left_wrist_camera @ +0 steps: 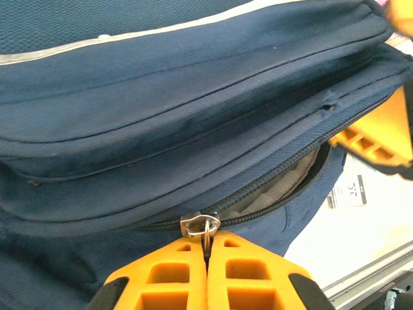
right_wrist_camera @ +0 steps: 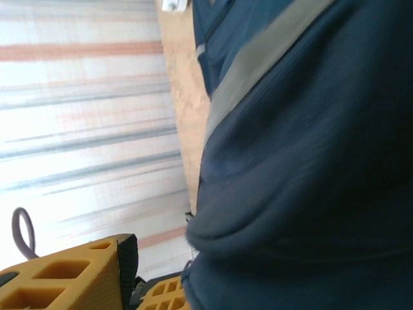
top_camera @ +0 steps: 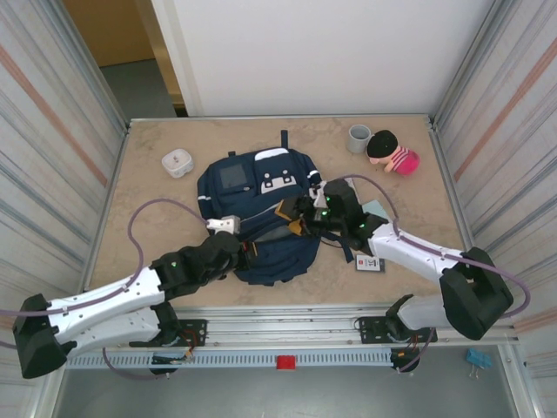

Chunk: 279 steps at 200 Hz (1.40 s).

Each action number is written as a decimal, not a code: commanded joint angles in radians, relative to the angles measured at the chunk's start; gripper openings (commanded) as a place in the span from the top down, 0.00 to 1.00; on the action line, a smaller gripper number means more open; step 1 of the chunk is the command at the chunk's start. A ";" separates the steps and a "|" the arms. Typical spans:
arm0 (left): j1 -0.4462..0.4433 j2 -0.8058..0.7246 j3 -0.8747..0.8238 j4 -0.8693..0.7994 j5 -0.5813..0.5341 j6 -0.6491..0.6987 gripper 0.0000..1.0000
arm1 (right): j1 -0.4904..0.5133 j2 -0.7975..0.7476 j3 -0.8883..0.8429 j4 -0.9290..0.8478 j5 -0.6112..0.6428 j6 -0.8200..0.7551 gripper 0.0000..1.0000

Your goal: Pack books, pencil case, and school supplies into a backpack

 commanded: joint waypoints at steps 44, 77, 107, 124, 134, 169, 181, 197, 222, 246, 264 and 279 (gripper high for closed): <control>0.005 0.004 0.032 0.023 -0.024 -0.001 1.00 | -0.034 0.024 0.018 -0.021 0.033 -0.041 0.87; 0.005 -0.031 -0.008 0.004 -0.038 -0.026 1.00 | -0.174 -0.054 0.015 -0.149 -0.035 -0.128 0.89; 0.007 -0.027 -0.014 0.044 -0.035 0.000 1.00 | -0.179 -0.068 0.008 -0.121 -0.044 -0.112 0.66; 0.009 -0.010 -0.007 0.091 -0.015 0.022 1.00 | -0.114 -0.073 -0.018 -0.054 0.013 -0.052 0.45; 0.009 0.004 0.000 0.112 -0.003 0.032 1.00 | -0.066 -0.073 -0.033 -0.020 0.060 -0.016 0.41; 0.010 0.047 0.020 0.172 0.047 0.058 1.00 | 0.053 -0.031 -0.034 0.054 0.178 0.052 0.40; 0.010 0.053 0.022 0.190 0.055 0.061 1.00 | 0.066 -0.007 -0.025 0.060 0.183 0.057 0.43; 0.010 0.052 0.025 0.184 0.050 0.063 1.00 | 0.065 0.012 -0.020 0.057 0.174 0.051 0.65; 0.010 0.034 0.028 0.092 -0.015 0.015 1.00 | 0.017 -0.022 -0.015 -0.041 0.156 0.004 0.81; 0.018 0.003 -0.010 0.065 -0.031 -0.017 1.00 | -0.079 -0.102 -0.018 -0.174 0.116 -0.072 0.81; 0.024 -0.007 -0.038 0.102 -0.015 -0.007 1.00 | -0.134 -0.139 -0.012 -0.224 0.080 -0.099 0.76; 0.030 0.002 -0.043 0.149 0.002 0.029 1.00 | -0.123 -0.148 -0.005 -0.224 0.083 -0.095 0.60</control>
